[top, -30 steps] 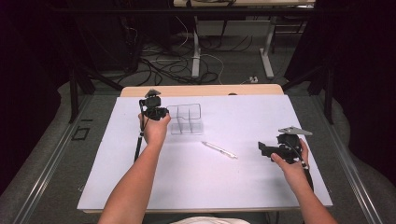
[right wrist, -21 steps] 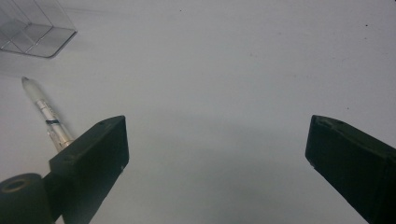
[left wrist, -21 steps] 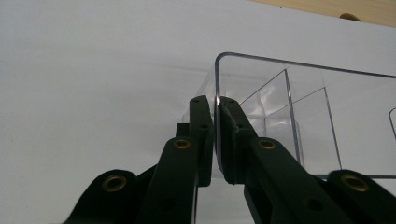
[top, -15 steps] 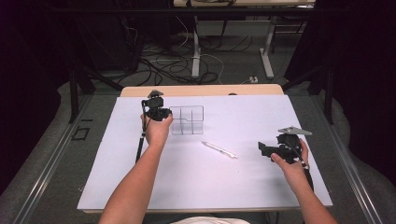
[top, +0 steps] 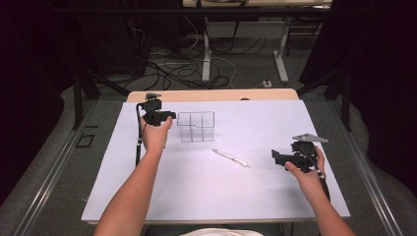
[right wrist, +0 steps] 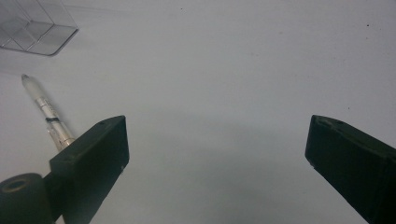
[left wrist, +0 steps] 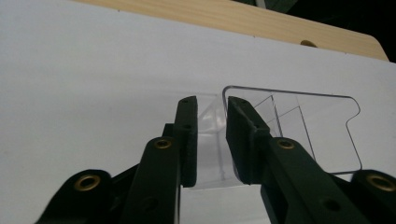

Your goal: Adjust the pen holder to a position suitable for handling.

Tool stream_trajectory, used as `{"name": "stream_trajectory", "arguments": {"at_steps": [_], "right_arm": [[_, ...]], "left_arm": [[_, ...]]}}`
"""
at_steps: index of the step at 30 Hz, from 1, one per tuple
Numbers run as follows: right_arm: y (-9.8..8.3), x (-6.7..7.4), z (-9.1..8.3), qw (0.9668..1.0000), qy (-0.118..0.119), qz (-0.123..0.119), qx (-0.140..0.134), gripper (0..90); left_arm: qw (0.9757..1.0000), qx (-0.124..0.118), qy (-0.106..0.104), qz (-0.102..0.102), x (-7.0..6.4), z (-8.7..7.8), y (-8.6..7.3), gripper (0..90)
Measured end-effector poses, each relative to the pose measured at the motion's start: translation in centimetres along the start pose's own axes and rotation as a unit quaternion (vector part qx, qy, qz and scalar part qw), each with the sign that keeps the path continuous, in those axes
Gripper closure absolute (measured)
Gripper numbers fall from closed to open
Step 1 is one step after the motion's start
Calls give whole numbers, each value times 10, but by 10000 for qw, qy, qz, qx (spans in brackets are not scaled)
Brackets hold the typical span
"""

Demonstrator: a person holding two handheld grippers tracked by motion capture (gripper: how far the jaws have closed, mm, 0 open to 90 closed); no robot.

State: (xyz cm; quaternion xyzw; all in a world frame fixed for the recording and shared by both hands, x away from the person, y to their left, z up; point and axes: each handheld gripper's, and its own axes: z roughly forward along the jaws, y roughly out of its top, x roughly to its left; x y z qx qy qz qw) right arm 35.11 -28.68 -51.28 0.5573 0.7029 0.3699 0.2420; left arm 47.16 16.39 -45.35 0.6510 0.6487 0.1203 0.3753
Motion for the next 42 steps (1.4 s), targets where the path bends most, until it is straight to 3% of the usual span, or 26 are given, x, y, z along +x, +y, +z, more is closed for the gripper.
{"name": "stream_trajectory", "arguments": {"at_steps": [6,8,10,13,14,16,22,29,39,42], "right_arm": [[0,1,0,10000,5,-27,10,60],[0,1,0,10000,10,3,13,61],[0,0,1,10000,4,-41,28,61],[-1,-1,1,10000,7,-35,35,61],[-1,-1,1,10000,4,-46,34,61],[-1,0,1,10000,14,-27,45,62],[-1,0,3,10000,13,-53,65,62],[-2,0,3,10000,20,-63,60,62],[-2,1,4,9999,38,-68,82,62],[-2,2,5,9999,50,-50,90,62]], "left_arm": [[9999,85,-111,59,12,2,0,868],[9995,163,-258,120,16,4,-1,895],[9991,266,-234,247,19,7,-1,898],[9985,231,-404,296,21,12,-2,899],[9975,338,-438,450,22,11,-1,900],[9972,277,-473,504,21,14,-2,900],[9945,430,-561,769,17,20,-4,900],[9925,542,-659,881,11,25,-5,900],[9936,430,-545,895,7,28,-6,900],[9934,427,-600,879,2,30,-7,900]]}}
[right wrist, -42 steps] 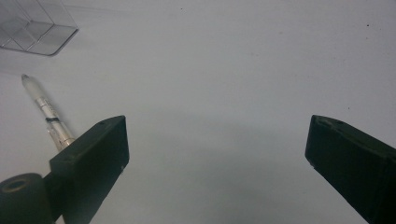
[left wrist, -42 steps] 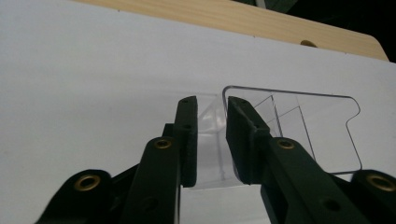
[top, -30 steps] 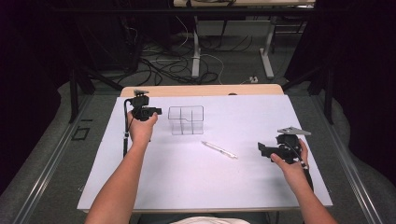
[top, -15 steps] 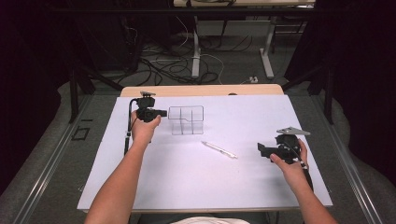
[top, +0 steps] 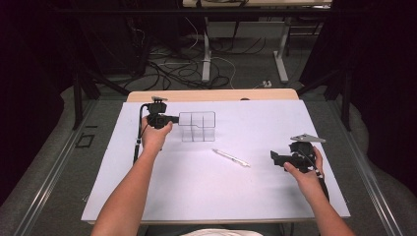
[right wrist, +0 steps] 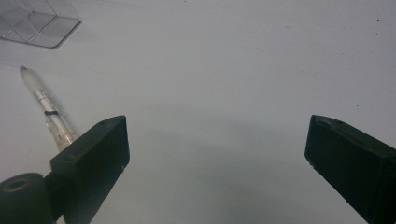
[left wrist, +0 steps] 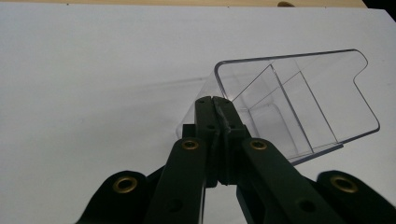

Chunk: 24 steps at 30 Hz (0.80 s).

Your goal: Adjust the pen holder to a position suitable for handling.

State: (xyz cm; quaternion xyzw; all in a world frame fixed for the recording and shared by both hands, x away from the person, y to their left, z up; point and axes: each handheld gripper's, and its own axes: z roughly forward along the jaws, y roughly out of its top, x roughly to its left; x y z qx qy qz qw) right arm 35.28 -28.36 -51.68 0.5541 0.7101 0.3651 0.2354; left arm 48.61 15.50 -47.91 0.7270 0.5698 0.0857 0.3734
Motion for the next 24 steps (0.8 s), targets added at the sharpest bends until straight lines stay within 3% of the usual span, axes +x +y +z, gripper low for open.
{"name": "stream_trajectory", "arguments": {"at_steps": [3,15,22,24], "right_arm": [[0,1,0,10000,2,4,5,62],[0,0,0,10000,26,-33,-1,62],[0,1,0,10000,30,-14,4,64],[0,0,0,10000,28,-43,-7,64]], "left_arm": [[9999,78,-50,114,-5,2,1,900],[9998,23,-137,124,-27,13,1,900],[9996,25,-173,201,-32,16,2,900],[9997,14,-216,143,-33,17,1,900]]}}
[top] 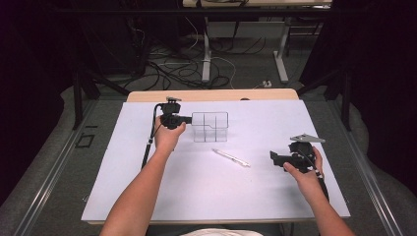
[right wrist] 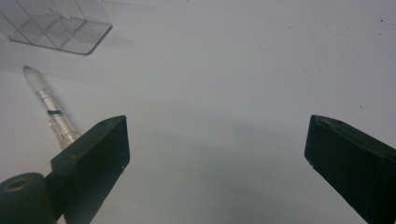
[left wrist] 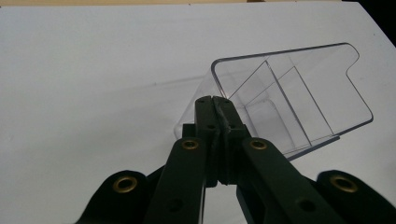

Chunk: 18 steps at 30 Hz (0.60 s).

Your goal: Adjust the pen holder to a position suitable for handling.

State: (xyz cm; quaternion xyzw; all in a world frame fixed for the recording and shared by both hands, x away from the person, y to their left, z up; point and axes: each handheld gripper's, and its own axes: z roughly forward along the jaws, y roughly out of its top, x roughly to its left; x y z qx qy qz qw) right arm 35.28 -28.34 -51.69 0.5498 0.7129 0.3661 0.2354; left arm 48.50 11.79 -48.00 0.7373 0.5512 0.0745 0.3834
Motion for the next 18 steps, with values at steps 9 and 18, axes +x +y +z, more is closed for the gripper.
{"name": "stream_trajectory", "arguments": {"at_steps": [9,18], "right_arm": [[0,1,1,10000,-7,-13,11,65],[0,2,0,10000,8,-6,6,65]], "left_arm": [[9998,102,-169,75,-5,3,1,900],[9999,-5,-150,28,-13,7,0,900]]}}
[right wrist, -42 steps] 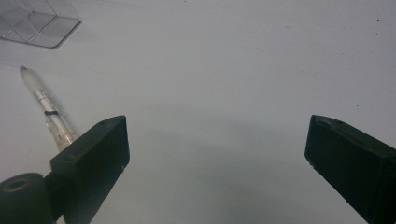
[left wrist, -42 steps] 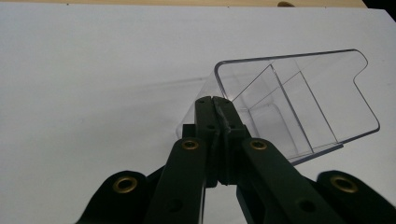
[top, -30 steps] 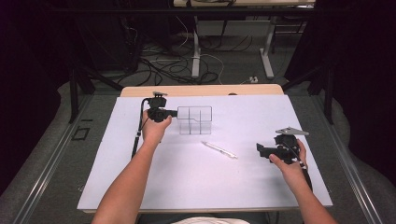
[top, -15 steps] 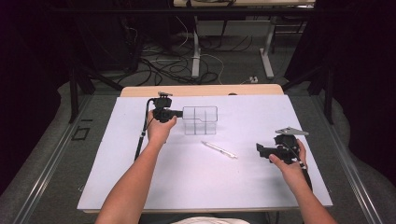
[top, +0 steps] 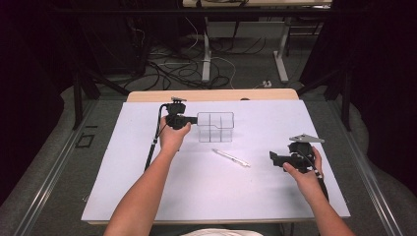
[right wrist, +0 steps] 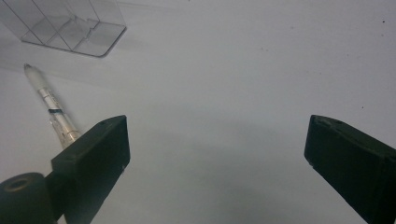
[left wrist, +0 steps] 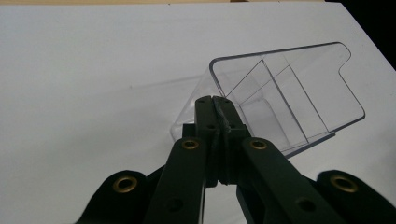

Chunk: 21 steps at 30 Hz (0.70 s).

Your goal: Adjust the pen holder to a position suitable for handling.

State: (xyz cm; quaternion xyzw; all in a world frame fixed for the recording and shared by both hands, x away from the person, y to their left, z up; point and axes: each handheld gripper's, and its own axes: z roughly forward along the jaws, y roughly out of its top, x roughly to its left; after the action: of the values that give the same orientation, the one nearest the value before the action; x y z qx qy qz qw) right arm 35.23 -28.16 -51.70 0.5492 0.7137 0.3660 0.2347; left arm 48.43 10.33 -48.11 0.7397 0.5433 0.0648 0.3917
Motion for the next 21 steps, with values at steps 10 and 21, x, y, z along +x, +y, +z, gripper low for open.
{"name": "stream_trajectory", "arguments": {"at_steps": [10,21], "right_arm": [[0,0,-1,10000,-1,-58,-3,68],[3,4,-2,9998,-13,-169,-70,103]], "left_arm": [[10000,34,35,58,1,-2,-1,900],[9998,-149,-5,131,9,-23,-2,829]]}}
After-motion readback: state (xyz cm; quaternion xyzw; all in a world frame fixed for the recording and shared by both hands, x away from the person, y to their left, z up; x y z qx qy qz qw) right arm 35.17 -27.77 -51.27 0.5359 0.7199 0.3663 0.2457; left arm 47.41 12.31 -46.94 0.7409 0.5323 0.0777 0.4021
